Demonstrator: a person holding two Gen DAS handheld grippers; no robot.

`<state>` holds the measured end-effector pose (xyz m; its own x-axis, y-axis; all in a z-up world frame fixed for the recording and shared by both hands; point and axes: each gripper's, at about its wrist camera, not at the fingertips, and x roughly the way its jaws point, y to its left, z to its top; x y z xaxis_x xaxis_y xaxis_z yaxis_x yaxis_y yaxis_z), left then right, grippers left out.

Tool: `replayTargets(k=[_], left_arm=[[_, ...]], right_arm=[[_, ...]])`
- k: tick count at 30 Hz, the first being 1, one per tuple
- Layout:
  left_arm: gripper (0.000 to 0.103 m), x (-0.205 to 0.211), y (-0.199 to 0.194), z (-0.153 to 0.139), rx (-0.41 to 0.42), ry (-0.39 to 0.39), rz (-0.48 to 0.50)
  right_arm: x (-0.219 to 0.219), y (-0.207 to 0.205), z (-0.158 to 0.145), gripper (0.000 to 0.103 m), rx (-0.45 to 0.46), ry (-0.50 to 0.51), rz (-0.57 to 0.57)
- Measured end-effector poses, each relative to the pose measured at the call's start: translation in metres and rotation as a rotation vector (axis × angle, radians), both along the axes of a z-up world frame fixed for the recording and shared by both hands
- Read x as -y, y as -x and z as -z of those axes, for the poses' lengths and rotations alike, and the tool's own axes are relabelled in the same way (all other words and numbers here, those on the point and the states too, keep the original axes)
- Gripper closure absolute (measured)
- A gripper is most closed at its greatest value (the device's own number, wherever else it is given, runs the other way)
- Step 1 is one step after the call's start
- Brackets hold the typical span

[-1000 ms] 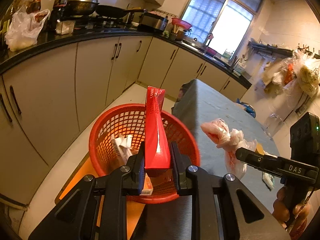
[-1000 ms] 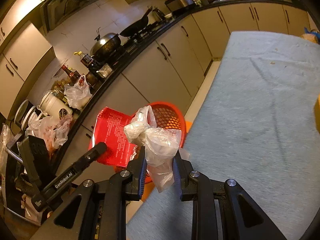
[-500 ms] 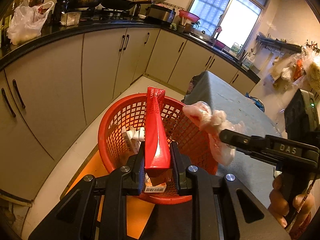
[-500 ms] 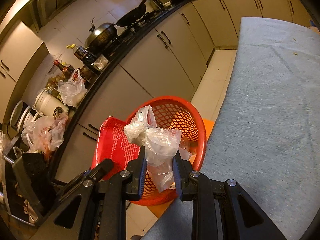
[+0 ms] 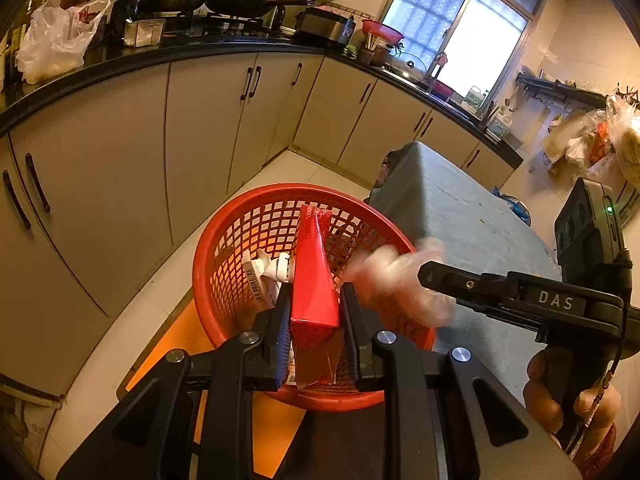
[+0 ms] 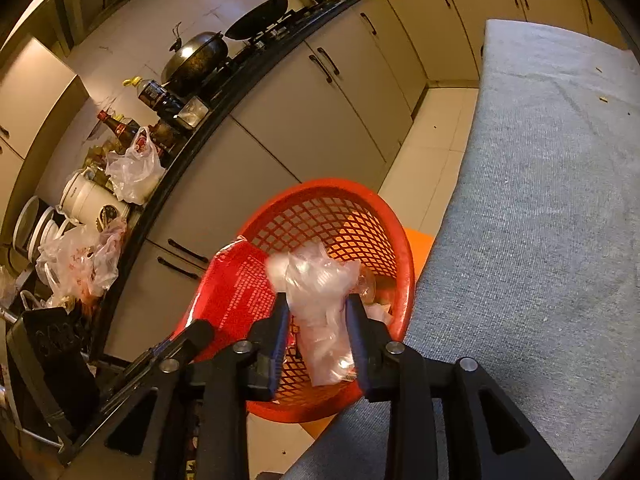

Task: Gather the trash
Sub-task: 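Carry the red packet and plastic bag over the red wastebasket and open both tools, then move both tools back to the table toward the remaining items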

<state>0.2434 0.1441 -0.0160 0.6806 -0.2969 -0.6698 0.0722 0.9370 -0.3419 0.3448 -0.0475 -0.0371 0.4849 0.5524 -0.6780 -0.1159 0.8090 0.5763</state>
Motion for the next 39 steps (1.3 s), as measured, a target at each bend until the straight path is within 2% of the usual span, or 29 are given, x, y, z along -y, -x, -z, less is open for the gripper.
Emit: replayTargets(k=[3,8,18,20,28,35,39], left_arm=[[0.079,-0.001,0.000,-0.003,0.004,0.013,-0.002],[0.067,-0.001,0.006,-0.014,0.032,0.022,-0.013],[0.063,0.024,0.021,-0.038,0.088,0.019,0.024],[0.060,0.038,0.026,-0.044,0.106,0.011,0.050],[0.057,0.099,0.040,-0.052,0.128,-0.023,0.172],[0.056,0.161,0.045,-0.042,0.082,-0.063,0.282],[0.055,0.191,0.049,-0.035,0.060,-0.092,0.341]], right_arm=[[0.005,0.005,-0.004,0.069,0.011,-0.003,0.001],[0.018,0.018,-0.018,0.069,0.046,-0.006,0.012],[0.065,0.064,-0.040,0.064,0.111,0.008,0.074],[0.078,0.074,-0.040,0.064,0.112,0.014,0.094],[0.134,0.110,-0.032,0.064,0.098,-0.002,0.177],[0.189,0.139,-0.025,0.061,0.098,-0.010,0.260],[0.240,0.156,-0.021,0.059,0.096,0.021,0.336]])
